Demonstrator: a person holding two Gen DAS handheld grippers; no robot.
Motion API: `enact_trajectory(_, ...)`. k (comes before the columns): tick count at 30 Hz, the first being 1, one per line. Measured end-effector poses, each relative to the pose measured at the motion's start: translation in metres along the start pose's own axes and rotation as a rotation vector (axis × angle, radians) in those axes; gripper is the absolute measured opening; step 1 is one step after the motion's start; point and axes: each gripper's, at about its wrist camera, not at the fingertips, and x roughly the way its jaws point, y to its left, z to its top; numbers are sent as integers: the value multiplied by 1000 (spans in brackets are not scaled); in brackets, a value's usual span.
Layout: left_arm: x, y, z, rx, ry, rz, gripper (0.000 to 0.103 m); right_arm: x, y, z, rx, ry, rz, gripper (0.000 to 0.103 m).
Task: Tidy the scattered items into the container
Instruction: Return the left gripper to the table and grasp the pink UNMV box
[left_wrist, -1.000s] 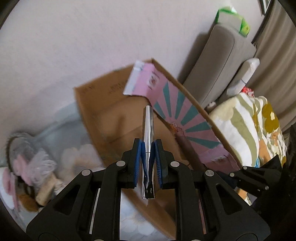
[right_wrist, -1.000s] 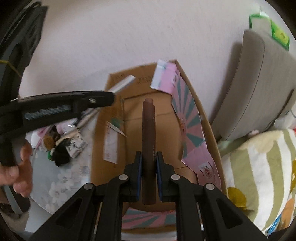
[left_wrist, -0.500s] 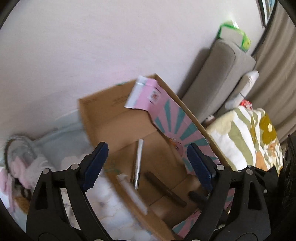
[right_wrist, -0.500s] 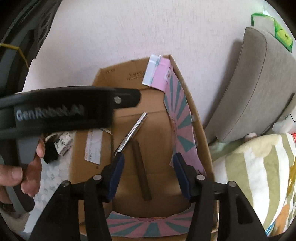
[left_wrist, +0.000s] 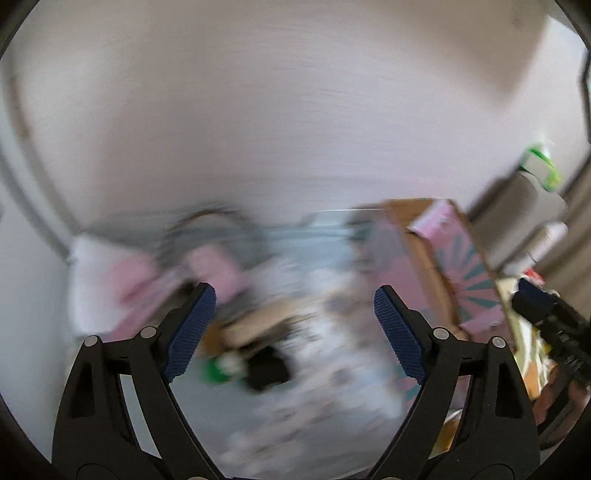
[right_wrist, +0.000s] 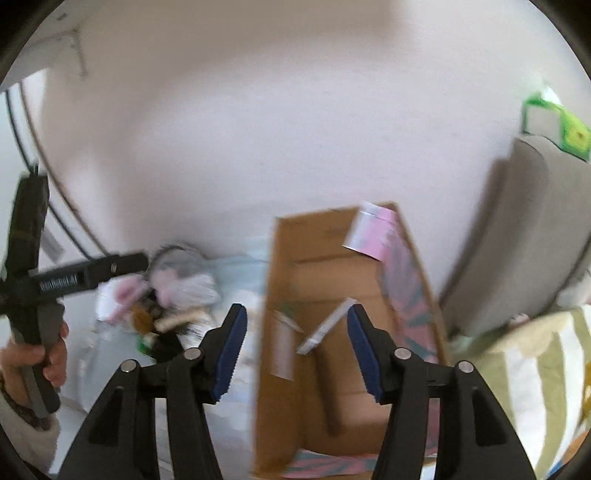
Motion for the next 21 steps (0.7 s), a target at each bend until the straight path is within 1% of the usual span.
enact_trajectory(2, -9, 26, -7, -39, 0, 40, 88, 3, 17, 3, -18, -6, 33, 60)
enact_trajectory(5, -22, 67, -21, -108, 3, 86, 88, 15, 47, 4, -66, 14, 89, 62)
enact_trajectory(9, -25, 99, -40, -153, 13, 98, 89, 43, 84, -4, -105, 69, 160, 62)
enact_trajectory(12, -17, 110, -55, -151, 25, 106, 89, 70, 105, -19, -148, 122, 185, 62)
enact_trajectory(15, 0, 116, -70, -145, 56, 122, 89, 91, 127, -38, -199, 168, 200, 62)
enact_trajectory(18, 16, 121, -76, -131, 65, 113, 89, 111, 145, -58, -256, 203, 187, 62)
enact_trajectory(21, 36, 124, -75, -118, 68, 105, 89, 128, 156, -72, -299, 229, 164, 62)
